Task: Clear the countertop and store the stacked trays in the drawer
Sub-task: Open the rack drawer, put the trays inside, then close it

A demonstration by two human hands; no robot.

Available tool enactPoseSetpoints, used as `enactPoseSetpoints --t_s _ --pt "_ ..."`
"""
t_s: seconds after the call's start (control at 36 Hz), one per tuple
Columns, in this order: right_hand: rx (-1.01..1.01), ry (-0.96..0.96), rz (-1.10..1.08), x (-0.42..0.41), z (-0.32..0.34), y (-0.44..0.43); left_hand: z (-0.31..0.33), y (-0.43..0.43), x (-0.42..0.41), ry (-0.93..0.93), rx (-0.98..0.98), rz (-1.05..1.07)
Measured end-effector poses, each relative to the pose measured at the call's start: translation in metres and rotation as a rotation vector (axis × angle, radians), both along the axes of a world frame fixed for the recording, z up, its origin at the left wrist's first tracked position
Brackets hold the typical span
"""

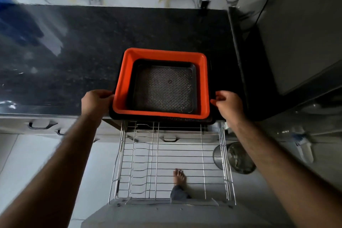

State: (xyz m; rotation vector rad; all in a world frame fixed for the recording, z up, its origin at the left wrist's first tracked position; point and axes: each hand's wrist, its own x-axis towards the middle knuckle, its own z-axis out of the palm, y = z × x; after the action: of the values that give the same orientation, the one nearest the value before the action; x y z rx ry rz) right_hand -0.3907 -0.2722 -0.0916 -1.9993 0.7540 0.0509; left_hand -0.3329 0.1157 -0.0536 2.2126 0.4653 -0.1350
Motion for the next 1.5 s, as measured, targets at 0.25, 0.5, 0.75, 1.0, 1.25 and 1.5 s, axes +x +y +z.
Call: enactPoseSetpoints --t_s 0.25,0.5,0.75,1.0,1.25,1.5 --pt "0.147 0.062 -0.119 -0.16 0.019 -0.003 0.01 0.012 -0.139 0.059 -0.178 -0.029" --pt "0.142 0.105 -0.101 -0.279 0.025 0.018 -0.003 0.023 -0.256 0.172 -0.287 -0.021" --pt "0.013 0.258 -0.014 -0.262 -0.036 0.009 -0.05 0.006 -0.25 0.302 -0.251 0.029" --pt "-0.399 0.464 0.141 -0.201 -0.14 -0.014 -0.135 -0.033 -0.196 0.523 -0.203 0.084" --pt "-0.363 0.57 0.0 -0.16 -0.193 -0.025 -0.222 -0.045 -0.159 0.648 0.191 -0.1" --pt "-0.328 0.71 0.133 -0.149 -0.204 -0.017 -0.232 -0.069 -0.143 0.7 0.348 -0.117"
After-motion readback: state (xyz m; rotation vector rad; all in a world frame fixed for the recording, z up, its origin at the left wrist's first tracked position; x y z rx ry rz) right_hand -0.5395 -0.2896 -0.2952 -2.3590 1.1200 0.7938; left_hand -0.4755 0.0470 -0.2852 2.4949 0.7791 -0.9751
